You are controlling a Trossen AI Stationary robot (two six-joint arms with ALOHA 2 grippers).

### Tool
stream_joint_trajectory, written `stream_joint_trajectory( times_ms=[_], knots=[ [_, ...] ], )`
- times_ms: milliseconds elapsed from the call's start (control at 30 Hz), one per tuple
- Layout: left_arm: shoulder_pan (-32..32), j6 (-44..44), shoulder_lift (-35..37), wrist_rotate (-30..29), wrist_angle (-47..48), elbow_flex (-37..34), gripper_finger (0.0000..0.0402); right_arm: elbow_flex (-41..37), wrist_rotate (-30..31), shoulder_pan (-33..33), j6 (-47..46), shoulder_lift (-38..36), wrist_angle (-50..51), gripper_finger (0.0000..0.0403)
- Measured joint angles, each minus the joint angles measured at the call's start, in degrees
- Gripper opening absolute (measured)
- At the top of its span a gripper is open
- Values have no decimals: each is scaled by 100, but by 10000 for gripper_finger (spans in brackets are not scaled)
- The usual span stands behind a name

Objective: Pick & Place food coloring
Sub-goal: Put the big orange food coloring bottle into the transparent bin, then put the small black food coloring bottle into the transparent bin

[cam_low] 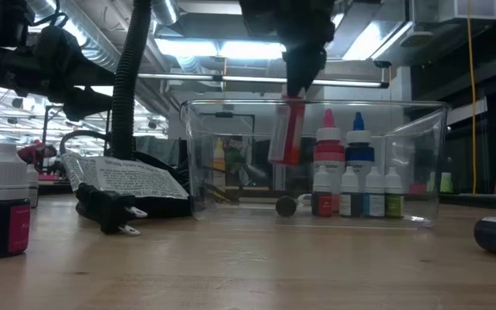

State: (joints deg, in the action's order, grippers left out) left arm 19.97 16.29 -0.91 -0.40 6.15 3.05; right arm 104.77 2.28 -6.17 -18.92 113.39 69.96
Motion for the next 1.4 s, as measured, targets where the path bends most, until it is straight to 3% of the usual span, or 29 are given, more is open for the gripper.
stream_joint_trajectory(
  times_ms=[567,1100,1400],
  knots=[
    [0,1,1,0,2,0,322,-982,-227,2,131,8,-449,122],
    [0,0,2,0,2,0,322,-1023,-197,46,445,8,-578,146],
    [2,2,2,0,2,2,322,-1010,-197,44,297,-18,-469,201]
  ],
)
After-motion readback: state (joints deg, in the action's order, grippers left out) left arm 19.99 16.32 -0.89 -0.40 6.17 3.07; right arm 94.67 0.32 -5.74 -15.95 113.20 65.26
